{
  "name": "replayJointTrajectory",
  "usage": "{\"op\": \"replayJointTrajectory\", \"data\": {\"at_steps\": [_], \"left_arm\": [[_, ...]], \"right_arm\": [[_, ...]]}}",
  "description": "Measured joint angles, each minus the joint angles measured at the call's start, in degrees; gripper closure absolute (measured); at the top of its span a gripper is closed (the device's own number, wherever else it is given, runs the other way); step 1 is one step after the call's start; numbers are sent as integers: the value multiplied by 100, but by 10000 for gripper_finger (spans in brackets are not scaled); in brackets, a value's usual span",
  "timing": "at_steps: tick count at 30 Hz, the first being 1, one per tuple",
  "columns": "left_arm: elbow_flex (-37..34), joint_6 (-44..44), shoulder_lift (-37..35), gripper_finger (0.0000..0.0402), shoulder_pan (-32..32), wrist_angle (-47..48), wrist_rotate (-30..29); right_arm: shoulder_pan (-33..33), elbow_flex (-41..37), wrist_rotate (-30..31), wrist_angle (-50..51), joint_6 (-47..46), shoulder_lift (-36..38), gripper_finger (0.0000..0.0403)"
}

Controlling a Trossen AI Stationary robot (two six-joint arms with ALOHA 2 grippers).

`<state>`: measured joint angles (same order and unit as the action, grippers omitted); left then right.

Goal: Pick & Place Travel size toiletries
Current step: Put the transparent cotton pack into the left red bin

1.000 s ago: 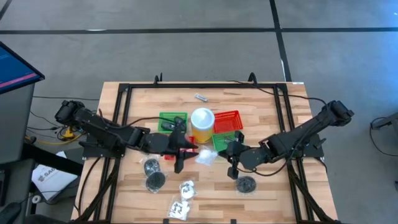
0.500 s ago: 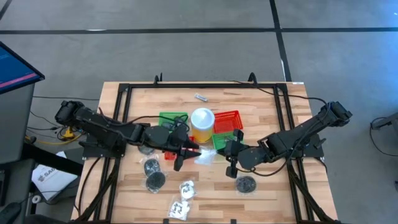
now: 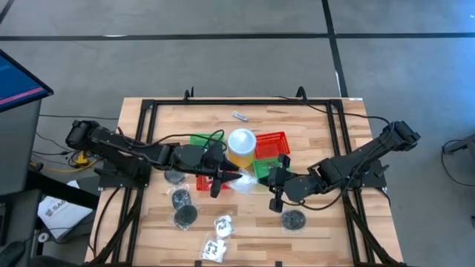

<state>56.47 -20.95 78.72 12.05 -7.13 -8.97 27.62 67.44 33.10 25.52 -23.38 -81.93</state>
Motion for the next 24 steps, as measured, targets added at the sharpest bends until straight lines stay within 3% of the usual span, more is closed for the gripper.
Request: {"op": "replayJointTrajectory", "data": {"at_steps": [7, 24], "left_arm": [[0, 294, 0, 391, 2, -38, 1], [0, 401, 0, 401, 31, -29, 2]], "right_arm": [[0, 0, 0, 14, -2, 0, 403], [0, 0, -22, 103, -2, 0, 368]]}}
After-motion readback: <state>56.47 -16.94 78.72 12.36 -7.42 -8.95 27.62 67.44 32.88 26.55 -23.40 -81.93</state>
